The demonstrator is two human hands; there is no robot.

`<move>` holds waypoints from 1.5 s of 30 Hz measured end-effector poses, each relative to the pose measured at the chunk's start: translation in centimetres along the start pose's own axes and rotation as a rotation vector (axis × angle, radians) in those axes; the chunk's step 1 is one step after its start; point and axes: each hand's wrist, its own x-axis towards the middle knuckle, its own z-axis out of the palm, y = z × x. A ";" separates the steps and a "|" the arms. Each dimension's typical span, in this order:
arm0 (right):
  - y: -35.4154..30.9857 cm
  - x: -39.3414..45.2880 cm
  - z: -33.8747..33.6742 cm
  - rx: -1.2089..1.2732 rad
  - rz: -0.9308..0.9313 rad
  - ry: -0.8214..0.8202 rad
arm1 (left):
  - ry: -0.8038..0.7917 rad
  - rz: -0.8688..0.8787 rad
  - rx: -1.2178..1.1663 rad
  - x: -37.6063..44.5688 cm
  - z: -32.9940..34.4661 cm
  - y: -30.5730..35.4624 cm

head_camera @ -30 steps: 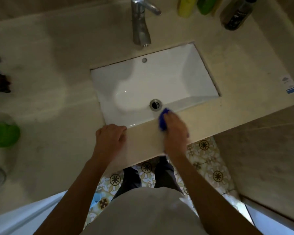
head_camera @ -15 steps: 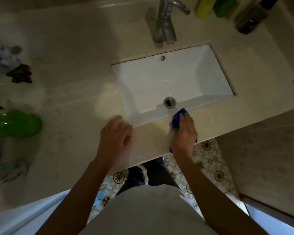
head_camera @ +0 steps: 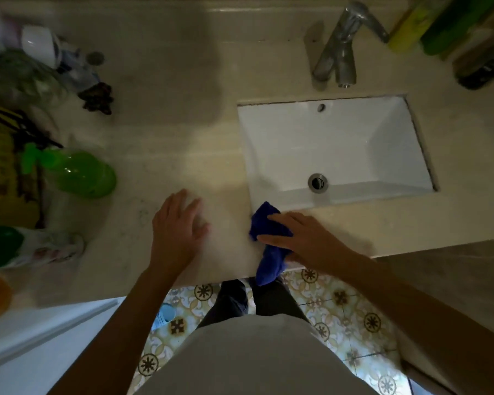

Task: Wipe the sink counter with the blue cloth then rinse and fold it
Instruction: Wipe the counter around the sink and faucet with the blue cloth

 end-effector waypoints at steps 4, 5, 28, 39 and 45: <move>-4.7 4.9 -0.1 0.105 0.210 0.081 | 0.007 -0.057 -0.002 -0.5 -0.1 -1.1; -6.1 6.3 -0.4 0.110 0.290 0.077 | 0.021 -0.077 -0.025 -0.7 -0.2 -1.2; -0.6 19.8 -2.3 0.020 0.304 0.317 | 0.253 -0.311 -0.218 -1.2 -1.4 -2.8; -1.9 24.0 0.1 0.052 -0.403 0.433 | 0.363 -0.468 -0.363 1.7 -2.0 -0.8; 4.6 27.9 -4.0 0.137 0.360 0.520 | 0.239 -0.490 -0.250 6.2 -2.7 0.1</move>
